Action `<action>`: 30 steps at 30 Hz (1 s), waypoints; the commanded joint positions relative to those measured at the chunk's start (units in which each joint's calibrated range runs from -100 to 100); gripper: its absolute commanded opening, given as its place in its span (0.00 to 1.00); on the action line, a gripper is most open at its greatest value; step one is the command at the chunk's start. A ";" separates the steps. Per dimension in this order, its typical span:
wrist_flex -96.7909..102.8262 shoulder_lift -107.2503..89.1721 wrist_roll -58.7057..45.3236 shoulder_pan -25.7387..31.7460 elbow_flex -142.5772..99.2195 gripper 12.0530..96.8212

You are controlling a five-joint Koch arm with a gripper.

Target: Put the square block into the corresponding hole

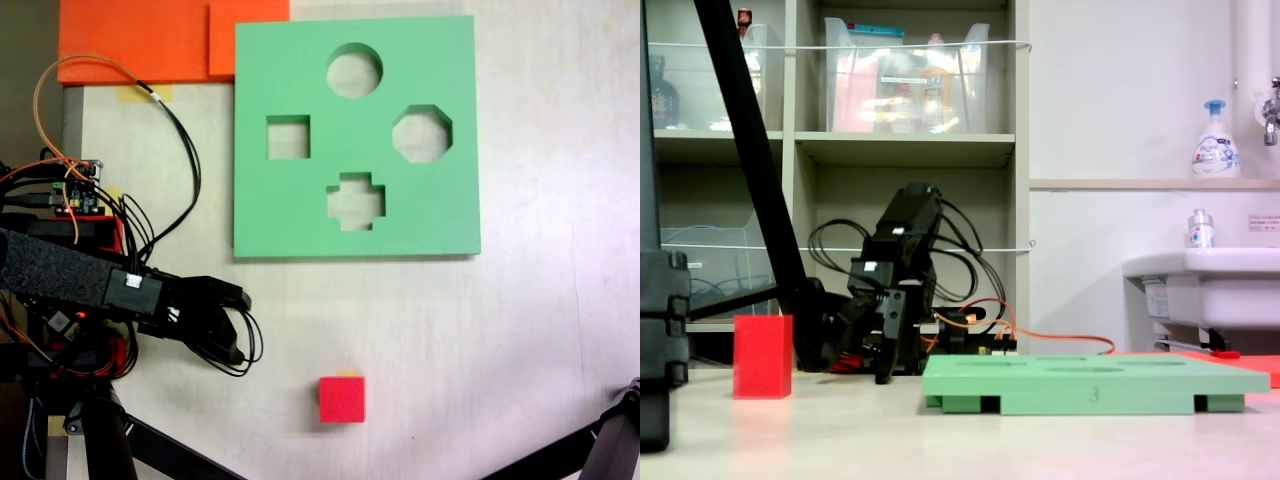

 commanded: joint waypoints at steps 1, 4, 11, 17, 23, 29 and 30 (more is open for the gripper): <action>-11.56 -0.41 1.07 0.24 7.25 0.38; -22.73 -0.41 1.12 0.54 22.11 0.52; -43.05 27.52 0.15 0.49 55.21 0.72; -49.31 48.47 -2.59 -0.10 74.35 0.78; -50.08 62.72 -3.57 -0.93 82.93 0.78; -50.08 74.87 -5.18 -2.25 87.31 0.78; -50.08 76.54 -5.23 -2.44 88.01 0.78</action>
